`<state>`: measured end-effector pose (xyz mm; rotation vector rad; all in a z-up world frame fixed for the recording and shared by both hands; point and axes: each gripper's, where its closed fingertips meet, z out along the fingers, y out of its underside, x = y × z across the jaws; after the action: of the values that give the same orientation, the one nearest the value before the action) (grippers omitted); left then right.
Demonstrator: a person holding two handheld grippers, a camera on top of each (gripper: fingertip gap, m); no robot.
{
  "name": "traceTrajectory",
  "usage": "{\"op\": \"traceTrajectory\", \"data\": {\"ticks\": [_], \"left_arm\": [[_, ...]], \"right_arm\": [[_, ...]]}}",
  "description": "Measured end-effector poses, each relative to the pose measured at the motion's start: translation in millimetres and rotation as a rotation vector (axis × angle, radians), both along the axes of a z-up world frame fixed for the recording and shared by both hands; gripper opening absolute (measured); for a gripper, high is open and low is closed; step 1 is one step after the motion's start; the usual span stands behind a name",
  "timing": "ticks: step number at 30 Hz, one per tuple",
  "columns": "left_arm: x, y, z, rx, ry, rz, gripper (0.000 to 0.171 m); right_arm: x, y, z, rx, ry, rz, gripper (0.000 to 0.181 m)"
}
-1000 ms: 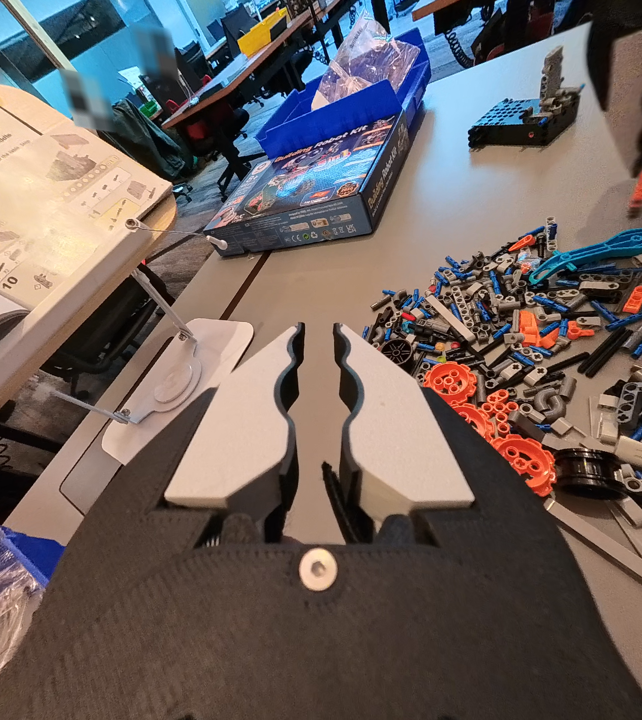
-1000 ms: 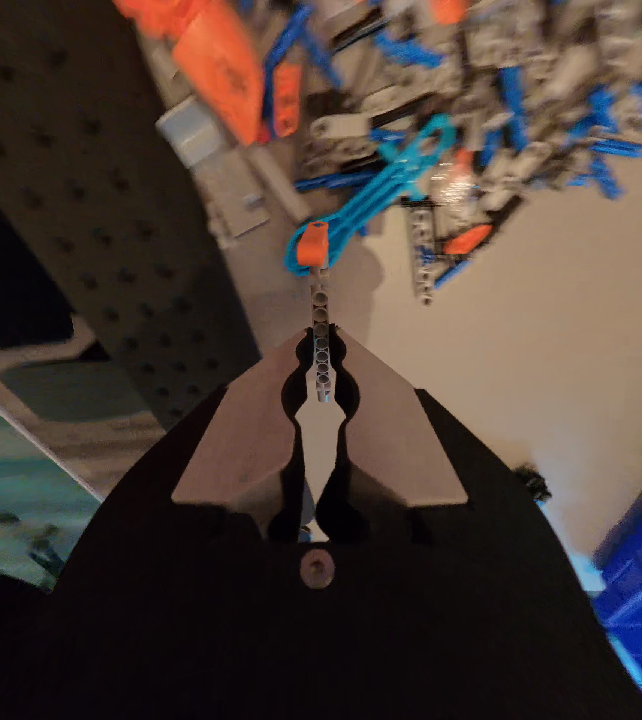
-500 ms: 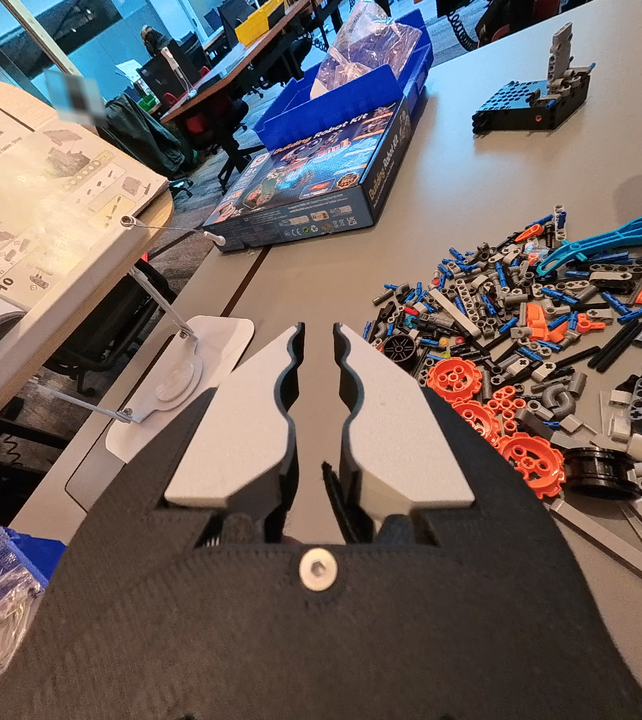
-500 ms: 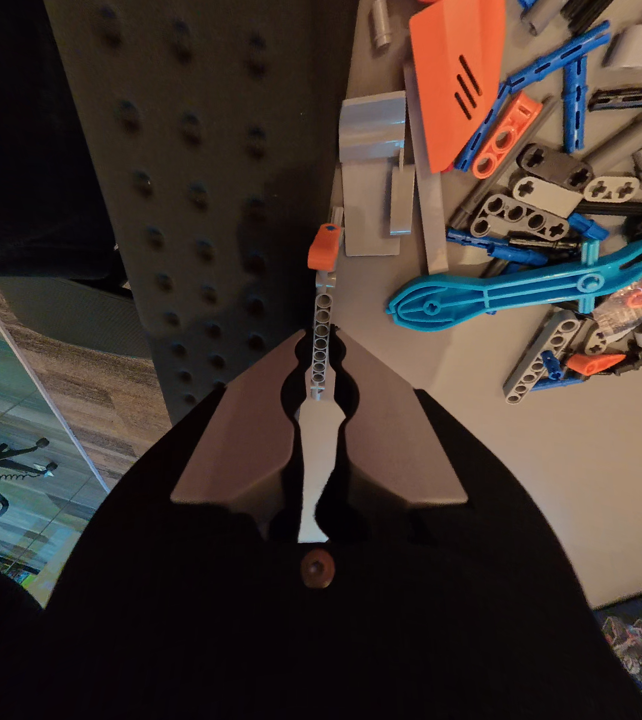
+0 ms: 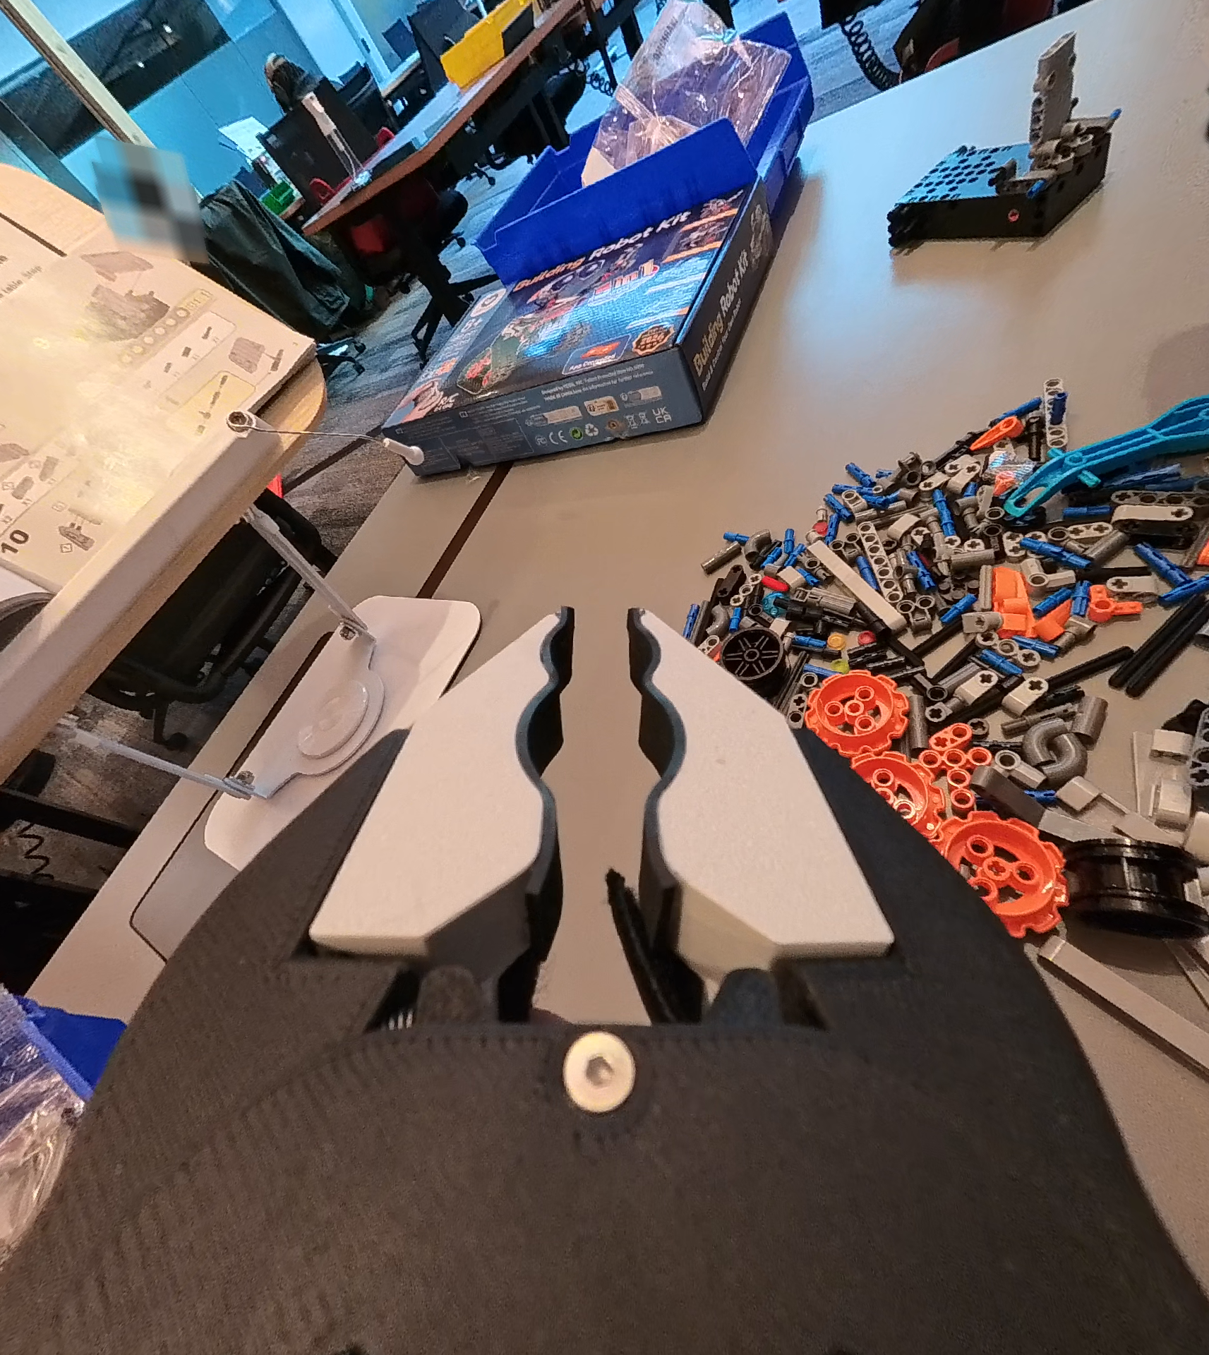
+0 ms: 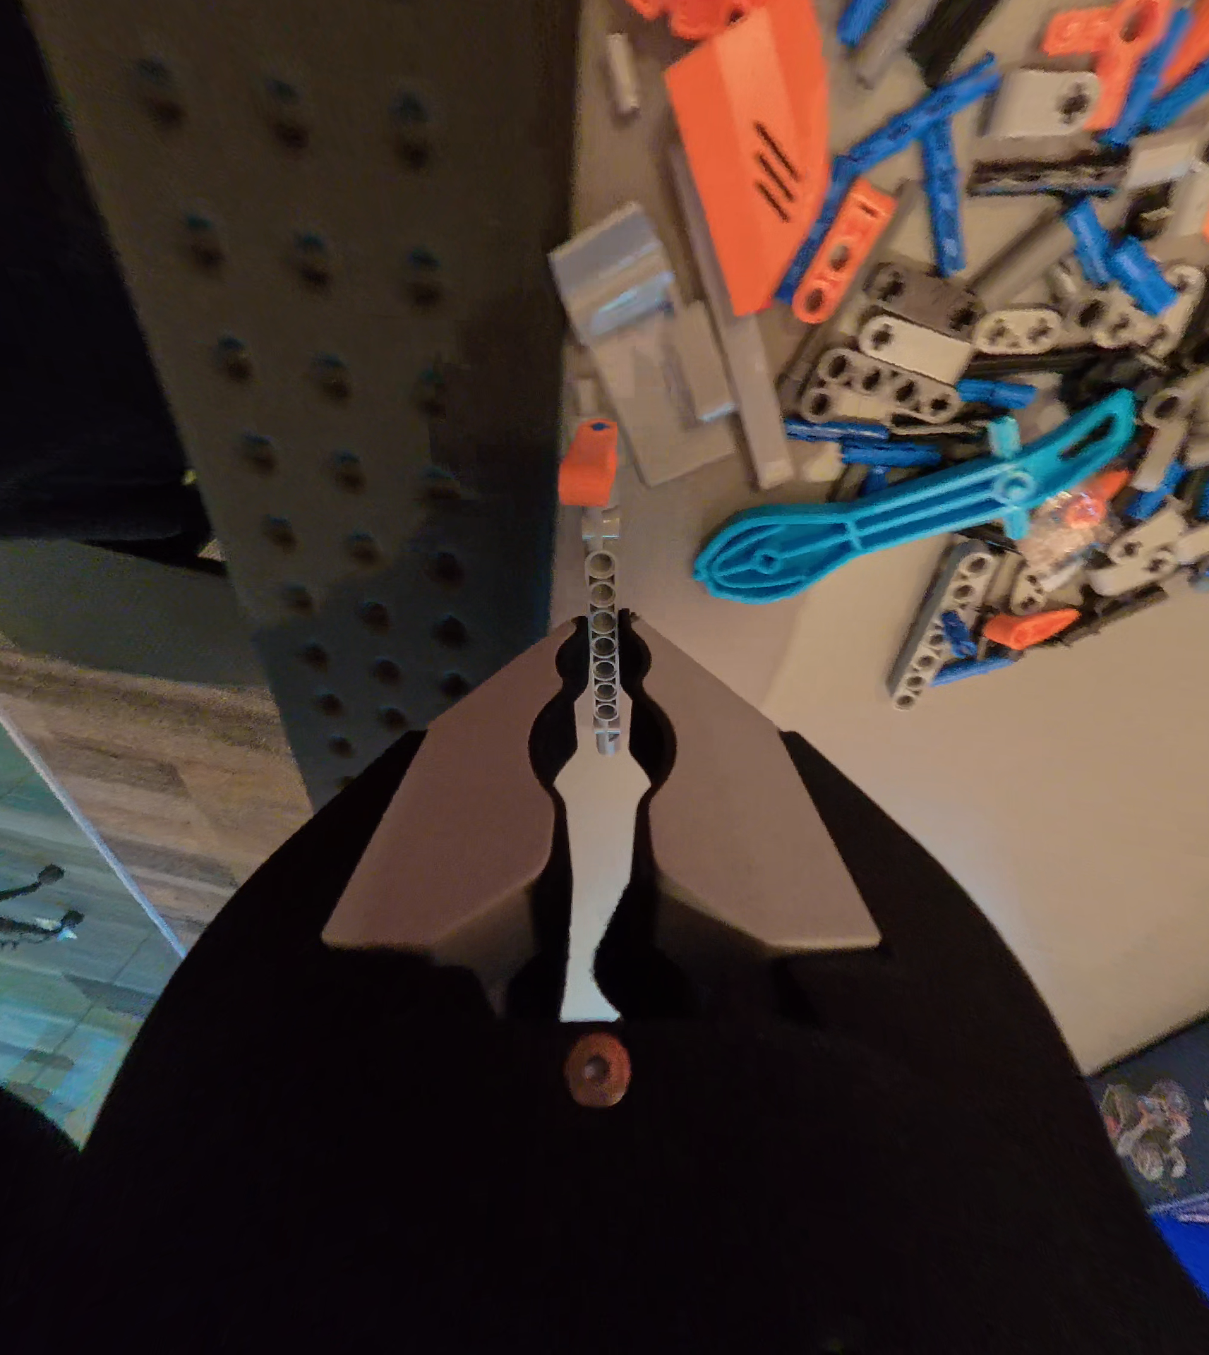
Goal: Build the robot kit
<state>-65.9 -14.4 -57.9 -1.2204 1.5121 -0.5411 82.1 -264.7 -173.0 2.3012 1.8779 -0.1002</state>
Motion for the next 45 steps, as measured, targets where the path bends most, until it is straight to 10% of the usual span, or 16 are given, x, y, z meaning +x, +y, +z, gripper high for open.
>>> {"op": "traceTrajectory", "data": {"ticks": [28,45], "left_arm": [[0,-2,2,0.019,0.003,-0.005,0.012],[0,-4,3,0.026,0.001,-0.008,0.012]], "right_arm": [[-19,55,-10,0.047,-0.069,-0.014,0.005],[-64,9,-14,-0.124,-0.029,0.102,0.006]]}}
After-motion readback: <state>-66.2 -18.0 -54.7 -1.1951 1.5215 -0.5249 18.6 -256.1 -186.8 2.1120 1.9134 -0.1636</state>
